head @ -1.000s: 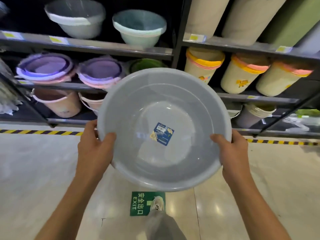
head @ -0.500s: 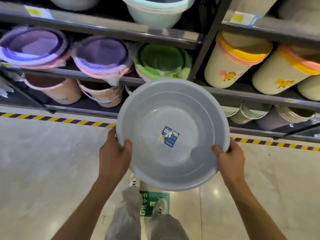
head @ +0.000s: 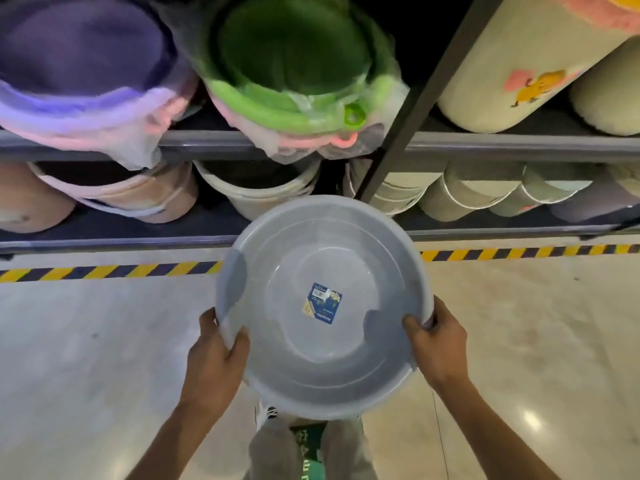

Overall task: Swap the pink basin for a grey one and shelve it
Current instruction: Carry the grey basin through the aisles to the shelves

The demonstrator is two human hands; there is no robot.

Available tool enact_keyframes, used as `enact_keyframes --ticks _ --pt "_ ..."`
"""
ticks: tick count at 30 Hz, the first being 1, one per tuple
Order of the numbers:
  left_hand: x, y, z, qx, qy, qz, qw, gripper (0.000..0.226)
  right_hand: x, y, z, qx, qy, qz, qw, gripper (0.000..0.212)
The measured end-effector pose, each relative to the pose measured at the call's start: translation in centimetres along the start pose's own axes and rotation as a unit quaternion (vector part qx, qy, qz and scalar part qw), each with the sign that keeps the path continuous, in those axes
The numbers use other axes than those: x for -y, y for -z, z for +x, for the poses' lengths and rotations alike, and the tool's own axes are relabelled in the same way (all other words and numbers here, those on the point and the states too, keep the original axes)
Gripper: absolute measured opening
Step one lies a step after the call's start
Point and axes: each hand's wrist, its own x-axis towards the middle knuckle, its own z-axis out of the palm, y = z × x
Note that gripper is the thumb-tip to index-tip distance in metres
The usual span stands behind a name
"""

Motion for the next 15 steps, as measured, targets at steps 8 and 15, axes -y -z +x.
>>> enact_keyframes --ticks 8,15 --pt "8.8 -12.0 11.3 0.02 -0.007 0.038 0.999 0.029 -13.3 -10.5 9.5 0.002 -0.01 -0.044 0.999 0.027" --pt "15.0 -20.0 16.2 0.041 0.001 0.081 0.996 0.034 -21.6 -17.0 14.3 0.022 -0.013 -0.084 0.996 0.042"
